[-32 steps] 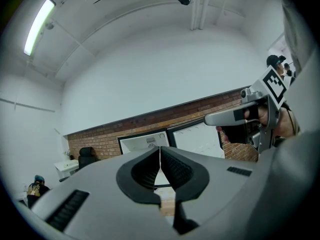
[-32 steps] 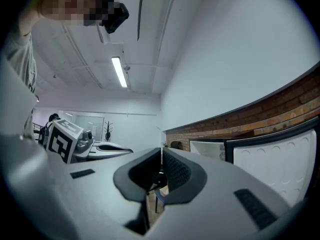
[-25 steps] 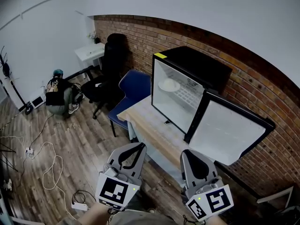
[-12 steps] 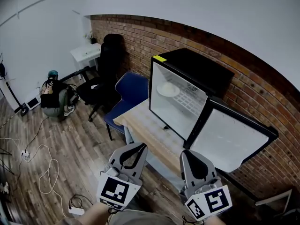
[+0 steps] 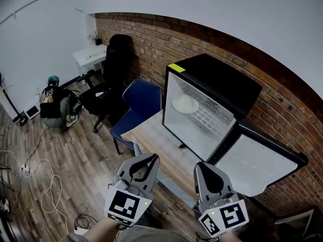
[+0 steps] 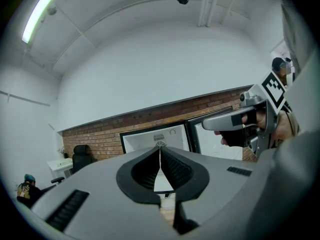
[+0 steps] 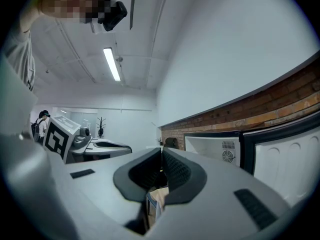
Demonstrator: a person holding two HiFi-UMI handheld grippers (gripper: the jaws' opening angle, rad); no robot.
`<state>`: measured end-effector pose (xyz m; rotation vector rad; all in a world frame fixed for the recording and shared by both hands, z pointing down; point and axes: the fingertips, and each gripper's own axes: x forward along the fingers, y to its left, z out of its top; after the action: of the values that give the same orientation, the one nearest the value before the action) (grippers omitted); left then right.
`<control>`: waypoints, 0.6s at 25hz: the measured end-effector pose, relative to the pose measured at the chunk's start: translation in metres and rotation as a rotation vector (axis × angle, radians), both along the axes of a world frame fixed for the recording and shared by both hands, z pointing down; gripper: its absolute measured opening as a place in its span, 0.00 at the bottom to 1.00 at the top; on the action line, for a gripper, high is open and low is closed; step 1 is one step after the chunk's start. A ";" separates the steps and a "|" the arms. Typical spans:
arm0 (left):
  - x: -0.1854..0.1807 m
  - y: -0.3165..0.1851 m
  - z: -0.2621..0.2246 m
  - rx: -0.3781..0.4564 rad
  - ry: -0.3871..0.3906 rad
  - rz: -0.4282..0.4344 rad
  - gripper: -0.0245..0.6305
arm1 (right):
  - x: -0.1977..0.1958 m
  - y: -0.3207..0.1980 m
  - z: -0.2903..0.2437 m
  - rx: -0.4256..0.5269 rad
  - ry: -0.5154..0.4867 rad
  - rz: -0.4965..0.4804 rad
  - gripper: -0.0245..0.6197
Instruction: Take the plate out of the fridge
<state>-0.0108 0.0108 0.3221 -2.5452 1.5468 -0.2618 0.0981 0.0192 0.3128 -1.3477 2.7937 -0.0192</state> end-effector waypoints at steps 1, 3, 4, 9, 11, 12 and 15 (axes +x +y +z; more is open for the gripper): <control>-0.002 -0.007 0.000 -0.001 -0.003 0.005 0.07 | -0.003 -0.007 0.000 -0.004 0.000 0.004 0.09; -0.007 -0.020 0.000 -0.003 -0.011 0.017 0.07 | -0.008 -0.023 0.000 -0.011 -0.001 0.012 0.09; -0.009 -0.027 0.000 -0.006 -0.011 0.022 0.07 | -0.011 -0.031 0.000 -0.015 -0.002 0.016 0.09; -0.021 -0.068 0.001 -0.019 -0.017 0.043 0.07 | -0.029 -0.069 -0.002 -0.027 0.002 0.023 0.09; -0.026 -0.083 0.001 -0.026 -0.016 0.054 0.07 | -0.036 -0.083 -0.003 -0.030 0.006 0.029 0.09; -0.029 -0.091 0.001 -0.032 -0.012 0.058 0.07 | -0.039 -0.091 -0.003 -0.033 0.008 0.034 0.09; -0.036 -0.115 0.000 -0.044 -0.018 0.080 0.07 | -0.048 -0.113 -0.005 -0.042 0.012 0.051 0.09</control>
<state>-0.0472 -0.1042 0.3221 -2.6231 1.4451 -0.3110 0.0500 -0.0938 0.3074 -1.4325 2.7834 -0.0688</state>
